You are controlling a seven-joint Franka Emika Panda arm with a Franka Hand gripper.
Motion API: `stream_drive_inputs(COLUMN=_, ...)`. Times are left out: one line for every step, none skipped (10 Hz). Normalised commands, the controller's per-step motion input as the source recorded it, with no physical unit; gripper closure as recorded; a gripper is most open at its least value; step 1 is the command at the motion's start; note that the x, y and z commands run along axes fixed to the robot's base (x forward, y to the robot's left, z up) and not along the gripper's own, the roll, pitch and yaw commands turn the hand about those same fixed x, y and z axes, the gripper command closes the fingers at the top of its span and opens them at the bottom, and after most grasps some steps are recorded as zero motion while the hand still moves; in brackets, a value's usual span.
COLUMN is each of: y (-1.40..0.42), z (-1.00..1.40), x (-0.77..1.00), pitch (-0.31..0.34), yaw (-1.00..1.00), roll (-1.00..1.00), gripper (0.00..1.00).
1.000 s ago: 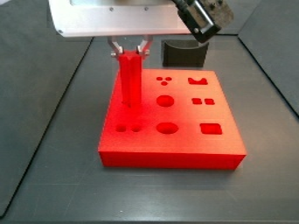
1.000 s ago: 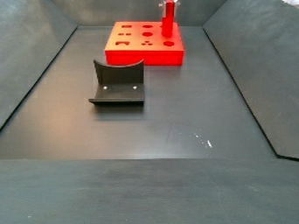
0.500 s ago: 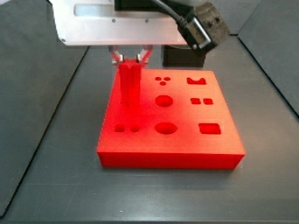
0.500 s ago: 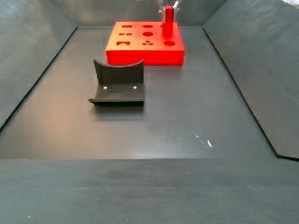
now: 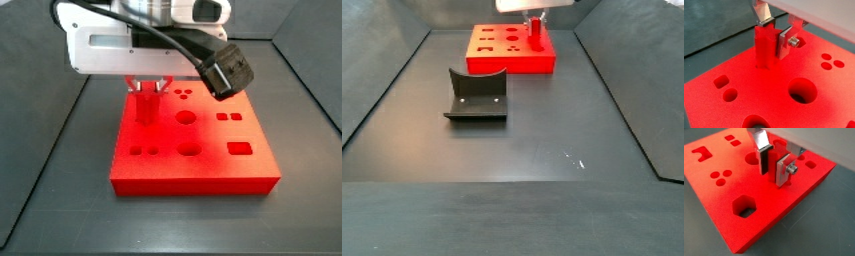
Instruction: Insert the star object.
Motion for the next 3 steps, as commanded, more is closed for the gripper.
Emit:
stream_drive_inputs(y=-0.2, z=-1.0, x=-0.01, pitch=0.0, yaw=-0.09, roll=0.01, gripper=1.0)
stream_drive_inputs(y=0.0, z=-0.37, x=0.0, pitch=-0.016, yaw=0.0, roll=-0.02, gripper=1.0)
stream_drive_inputs(y=0.0, z=0.0, x=0.0, pitch=0.0, yaw=0.0, roll=0.0, gripper=1.0)
